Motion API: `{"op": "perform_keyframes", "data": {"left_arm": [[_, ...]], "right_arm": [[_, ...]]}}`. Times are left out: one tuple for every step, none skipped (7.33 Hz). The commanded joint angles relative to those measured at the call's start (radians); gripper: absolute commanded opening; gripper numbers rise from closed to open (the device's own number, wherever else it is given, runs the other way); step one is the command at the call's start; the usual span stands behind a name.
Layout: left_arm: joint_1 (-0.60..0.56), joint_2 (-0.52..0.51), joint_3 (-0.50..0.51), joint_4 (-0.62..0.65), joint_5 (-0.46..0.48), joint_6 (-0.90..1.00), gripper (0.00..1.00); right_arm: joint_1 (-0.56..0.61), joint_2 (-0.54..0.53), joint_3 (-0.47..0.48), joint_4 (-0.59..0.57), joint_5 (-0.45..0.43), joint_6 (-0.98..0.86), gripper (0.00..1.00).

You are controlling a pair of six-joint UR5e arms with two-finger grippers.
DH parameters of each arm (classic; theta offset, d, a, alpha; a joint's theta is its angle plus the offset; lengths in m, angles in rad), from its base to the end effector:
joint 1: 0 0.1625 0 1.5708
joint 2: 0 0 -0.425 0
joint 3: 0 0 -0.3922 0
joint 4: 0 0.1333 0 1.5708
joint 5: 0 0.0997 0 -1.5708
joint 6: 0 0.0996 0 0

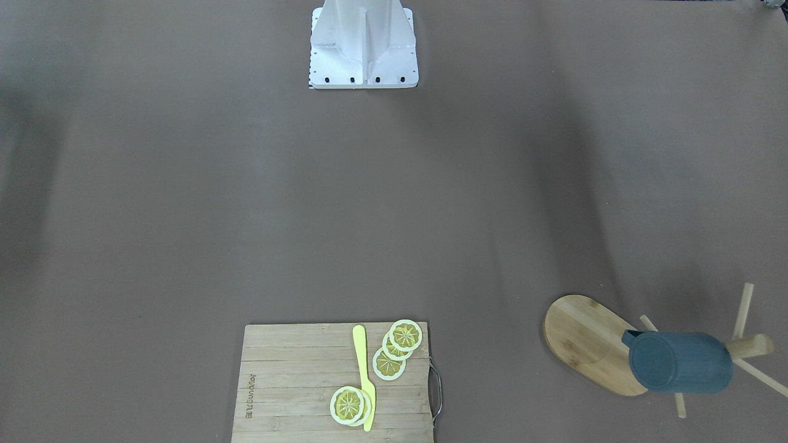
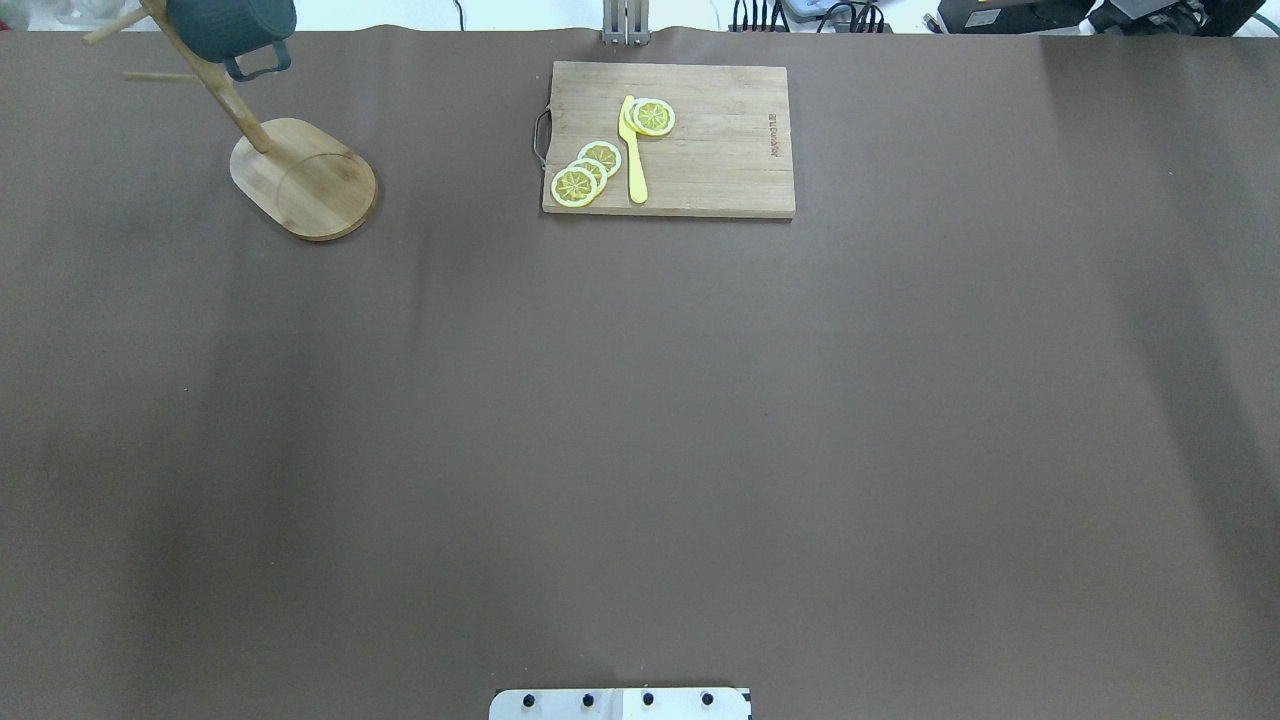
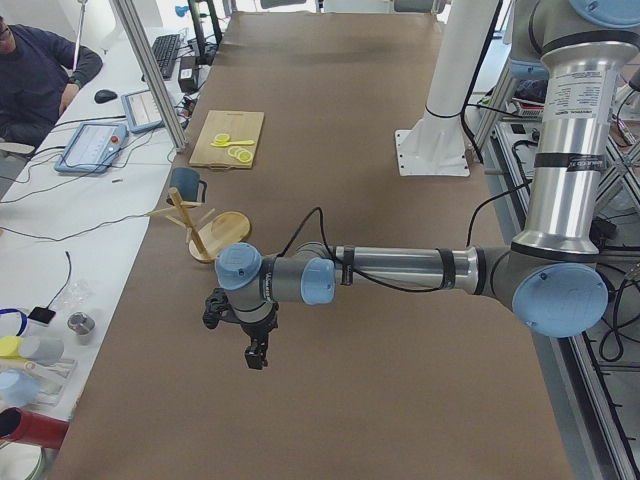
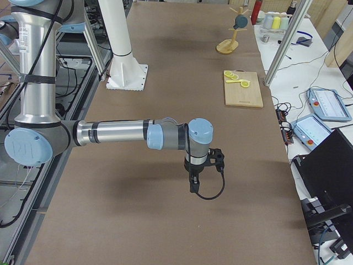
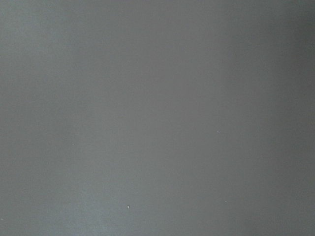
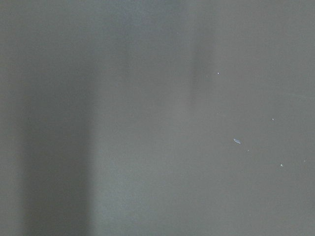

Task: Hang cup on storage rack

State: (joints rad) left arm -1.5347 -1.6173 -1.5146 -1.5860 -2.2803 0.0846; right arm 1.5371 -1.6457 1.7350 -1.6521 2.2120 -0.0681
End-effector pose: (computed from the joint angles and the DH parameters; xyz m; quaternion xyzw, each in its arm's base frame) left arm -0.0499 -0.5142 0.6659 0.0110 0.3472 0.0575 0.9360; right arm 0.0582 -0.4614 0.6303 0.0092 -0.3150 -0.0495 0.9477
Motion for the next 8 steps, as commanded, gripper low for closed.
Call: {"op": "perform_keyframes", "data": {"left_arm": [[-0.028,0.016,-0.025,-0.011,-0.007,-0.005,0.99],[-0.027,0.014,-0.036,-0.015,-0.007,-0.003,0.99],[-0.027,0.017,-0.062,-0.015,-0.005,-0.002,0.99],[-0.025,0.028,-0.085,-0.017,-0.007,0.001,0.99],[-0.022,0.037,-0.105,-0.017,-0.007,0.007,0.99],[-0.024,0.040,-0.108,-0.019,-0.007,0.007,0.99],[-0.022,0.042,-0.107,-0.019,-0.007,0.007,0.99],[-0.022,0.042,-0.107,-0.019,-0.007,0.007,0.99]], "right_arm": [[0.000,0.001,0.000,0.000,0.002,0.001,1.00],[0.000,0.001,0.000,0.000,0.002,0.001,1.00],[0.000,0.001,-0.002,0.000,0.002,0.001,1.00],[0.000,0.003,0.000,0.000,0.002,0.001,1.00],[0.000,0.001,0.003,0.000,0.003,0.001,1.00],[0.000,0.001,0.001,0.000,0.003,0.001,1.00],[0.000,0.003,0.000,0.000,0.002,0.001,1.00],[0.000,0.001,0.000,-0.002,0.003,0.001,1.00]]}}
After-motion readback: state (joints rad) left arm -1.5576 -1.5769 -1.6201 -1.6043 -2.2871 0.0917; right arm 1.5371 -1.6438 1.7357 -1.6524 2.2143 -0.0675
